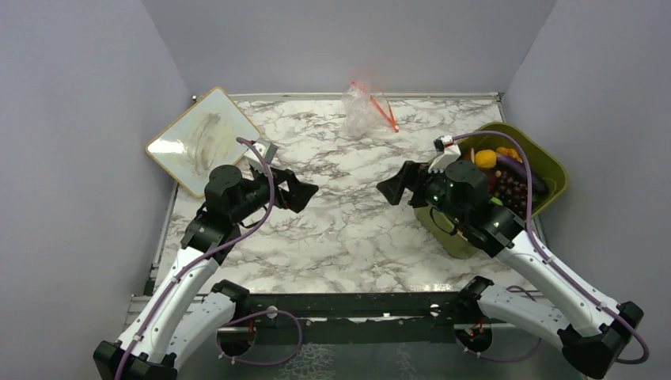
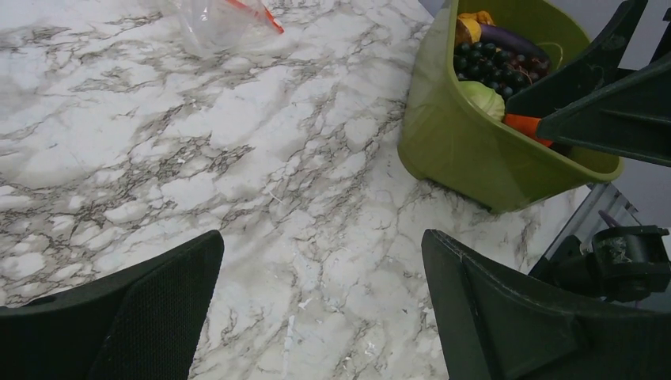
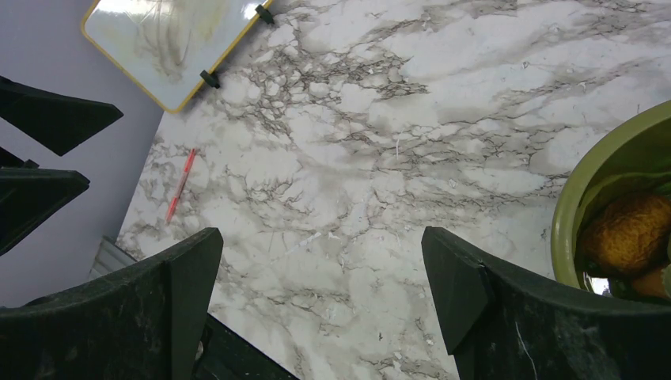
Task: Place the food in the zip-top bag and seal the zipper
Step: Move the zipper food storage bag to the center of the board.
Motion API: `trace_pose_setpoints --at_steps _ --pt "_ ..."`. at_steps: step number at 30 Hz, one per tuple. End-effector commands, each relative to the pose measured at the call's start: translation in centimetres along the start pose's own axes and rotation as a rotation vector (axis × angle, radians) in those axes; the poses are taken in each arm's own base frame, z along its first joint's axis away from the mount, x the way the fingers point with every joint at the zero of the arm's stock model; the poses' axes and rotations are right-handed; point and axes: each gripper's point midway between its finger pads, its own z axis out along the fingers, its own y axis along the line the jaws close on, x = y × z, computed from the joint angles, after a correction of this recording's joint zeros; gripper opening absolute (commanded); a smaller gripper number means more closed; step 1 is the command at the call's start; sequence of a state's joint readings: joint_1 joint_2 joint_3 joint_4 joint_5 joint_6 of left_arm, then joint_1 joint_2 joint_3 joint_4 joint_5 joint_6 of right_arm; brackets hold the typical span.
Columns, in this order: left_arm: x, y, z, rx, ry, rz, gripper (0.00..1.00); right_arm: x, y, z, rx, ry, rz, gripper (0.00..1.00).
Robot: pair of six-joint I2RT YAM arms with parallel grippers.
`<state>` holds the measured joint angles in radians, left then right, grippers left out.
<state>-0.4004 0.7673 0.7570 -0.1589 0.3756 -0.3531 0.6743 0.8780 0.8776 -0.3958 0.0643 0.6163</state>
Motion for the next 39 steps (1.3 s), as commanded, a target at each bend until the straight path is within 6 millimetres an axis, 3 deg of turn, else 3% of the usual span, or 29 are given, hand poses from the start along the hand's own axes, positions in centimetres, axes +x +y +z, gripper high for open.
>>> trace_pose_setpoints --at_steps 1,6,12,20,26,30,33,39 --pt "-0.6 0.4 -0.6 -0.027 -0.038 0.018 1.0 -0.5 0.3 0.0 -0.013 -0.032 0.001 1.0" --pt "-0.4 0.4 -0.6 -0.026 -0.038 0.024 1.0 -0.6 0.3 0.9 -0.013 -0.039 -0.03 1.0" --pt "0.5 0.9 -0.9 -0.045 -0.032 0.025 1.0 -2.4 1.4 3.3 -0.023 -0.055 -0.096 1.0" --pt "1.8 2.3 -1.0 -0.105 -0.007 0.037 1.0 -1.6 0.6 10.5 0.033 0.0 -0.195 0.82" --pt "1.8 2.8 -1.6 -0.154 -0.006 0.07 1.0 -2.0 -1.7 16.1 0.187 -0.018 -0.201 0.56" --pt "1.9 2.4 -1.7 -0.135 -0.008 0.08 1.0 -3.1 -2.0 19.2 0.215 -0.075 -0.255 0.49" --pt "1.7 2.4 -1.9 -0.139 -0.015 0.086 1.0 -4.3 -3.3 21.0 0.305 -0.129 -0.274 0.47" --pt "1.7 2.3 -2.1 -0.137 -0.022 0.095 1.0 -5.8 -4.9 24.2 0.434 -0.227 -0.208 0.43"
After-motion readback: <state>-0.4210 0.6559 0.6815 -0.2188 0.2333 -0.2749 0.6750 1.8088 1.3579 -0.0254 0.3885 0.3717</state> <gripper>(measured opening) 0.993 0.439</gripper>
